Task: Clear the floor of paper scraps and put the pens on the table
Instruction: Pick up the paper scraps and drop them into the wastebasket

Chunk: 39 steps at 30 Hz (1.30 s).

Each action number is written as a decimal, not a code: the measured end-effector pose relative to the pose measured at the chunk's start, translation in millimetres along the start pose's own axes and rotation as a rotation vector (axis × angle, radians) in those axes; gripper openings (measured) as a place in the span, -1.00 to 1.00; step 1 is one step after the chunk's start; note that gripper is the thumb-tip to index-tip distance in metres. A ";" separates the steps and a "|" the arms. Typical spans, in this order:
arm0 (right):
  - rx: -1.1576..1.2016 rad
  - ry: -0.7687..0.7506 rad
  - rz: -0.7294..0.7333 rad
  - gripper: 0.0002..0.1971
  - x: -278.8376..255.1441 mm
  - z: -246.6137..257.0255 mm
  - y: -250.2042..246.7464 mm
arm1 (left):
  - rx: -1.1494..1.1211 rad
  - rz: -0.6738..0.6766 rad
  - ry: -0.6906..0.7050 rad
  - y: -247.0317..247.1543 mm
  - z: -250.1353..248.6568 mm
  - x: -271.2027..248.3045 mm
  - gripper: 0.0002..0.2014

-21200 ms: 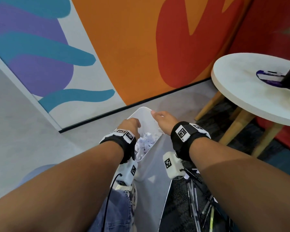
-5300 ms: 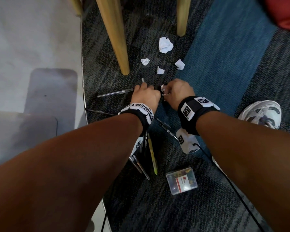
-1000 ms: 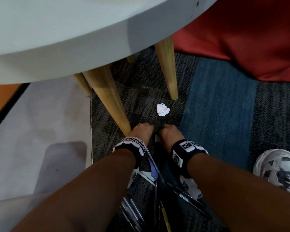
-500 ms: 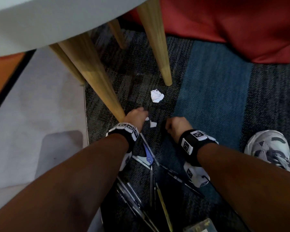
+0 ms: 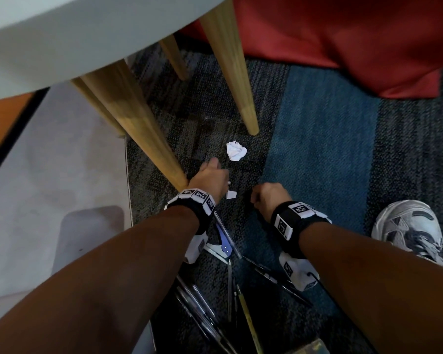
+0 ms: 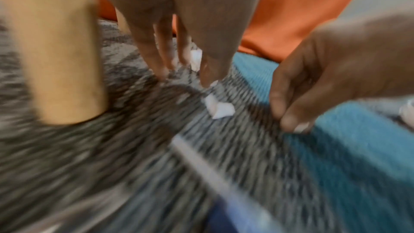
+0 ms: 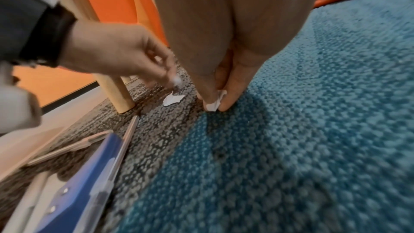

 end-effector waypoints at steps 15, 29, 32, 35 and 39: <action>0.110 -0.005 -0.051 -0.86 1.6 7.6 -22.5 | 0.225 0.217 0.172 -11.9 -26.9 45.1 -0.84; -0.096 -0.170 -0.063 -0.82 -53.4 83.6 -53.7 | 0.095 0.010 0.121 -93.1 -47.6 -59.9 -0.74; -0.128 -0.260 -0.090 -0.79 -78.1 128.8 -68.0 | 0.053 -0.072 0.051 -125.0 -34.9 -106.4 -0.71; -0.075 -0.331 -0.103 -0.83 -113.1 167.3 -81.3 | 0.049 -0.136 -0.031 -168.2 -20.0 -153.4 -0.74; 0.083 -0.387 -0.135 -0.97 -166.2 210.3 -95.4 | 0.009 -0.099 -0.124 -221.8 -1.1 -213.6 -0.83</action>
Point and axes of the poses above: each hand's wrist, its own x-axis towards the middle knuckle, its own y-axis out of the palm, z = x × y, the point moved 2 cm from there along x, towards the middle knuckle, and after that the axes turned 12 degrees about -z, right-handed, at the moved point
